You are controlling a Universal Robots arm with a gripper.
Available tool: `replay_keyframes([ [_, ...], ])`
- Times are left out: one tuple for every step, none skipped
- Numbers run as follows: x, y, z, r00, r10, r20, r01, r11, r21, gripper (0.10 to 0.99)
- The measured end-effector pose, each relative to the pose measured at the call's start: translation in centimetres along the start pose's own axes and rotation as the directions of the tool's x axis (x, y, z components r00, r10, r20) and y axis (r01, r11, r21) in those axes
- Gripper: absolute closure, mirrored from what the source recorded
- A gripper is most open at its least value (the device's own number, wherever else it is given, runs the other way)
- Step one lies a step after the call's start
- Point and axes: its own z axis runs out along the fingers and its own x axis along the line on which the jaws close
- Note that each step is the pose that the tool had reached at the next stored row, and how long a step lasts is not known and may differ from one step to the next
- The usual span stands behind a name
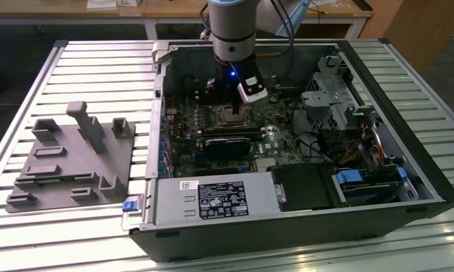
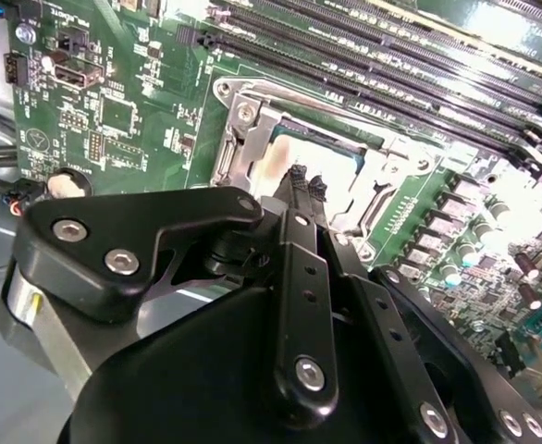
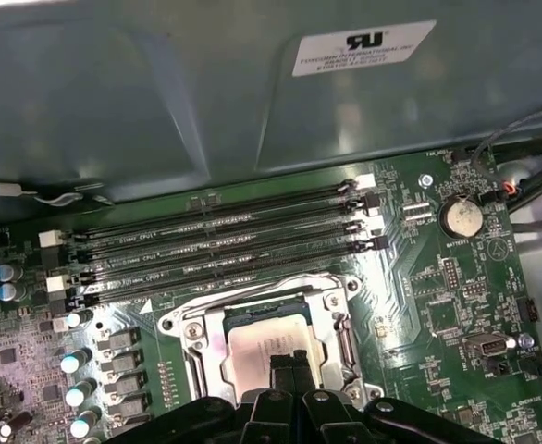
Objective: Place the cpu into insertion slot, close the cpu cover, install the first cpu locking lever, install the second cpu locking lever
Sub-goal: 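Install the second cpu locking lever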
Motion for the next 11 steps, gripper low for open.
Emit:
replay_keyframes([
  [-0.01, 0.03, -0.12, 1.0, 0.0, 0.0, 0.0, 1.0, 0.0, 0.98],
  [-0.02, 0.06, -0.25, 1.0, 0.0, 0.0001, 0.0, 1.0, 0.0, 0.98],
  [-0.03, 0.08, -0.37, 1.0, 0.0, 0.0001, 0.0, 1.0, 0.0, 0.98],
  [-0.04, 0.1, -0.48, 1.0, 0.0, 0.0001, 0.0, 1.0, 0.0, 0.98],
  [-0.04, 0.12, -0.57, 1.0, 0.0, 0.0001, 0.0, 1.0, 0.0, 0.98],
  [-0.05, 0.13, -0.61, 1.0, 0.0, 0.0001, 0.0, 1.0, 0.0, 0.98],
  [-0.05, 0.13, -0.62, 1.0, 0.0, 0.0002, 0.0, 1.0, 0.0, 0.98],
  [-0.05, 0.13, -0.62, 1.0, 0.0, 0.0002, 0.0, 1.0, 0.0, 0.98],
  [-0.05, 0.13, -0.62, 1.0, 0.0, 0.0002, 0.0, 1.0, 0.0, 0.98],
  [-0.05, 0.13, -0.66, 1.0, 0.0, 0.0001, 0.0, 1.0, 0.0, 0.98],
  [-0.05, 0.13, -0.68, 1.0, 0.0, 0.0001, 0.0, 1.0, 0.0, 0.98],
])
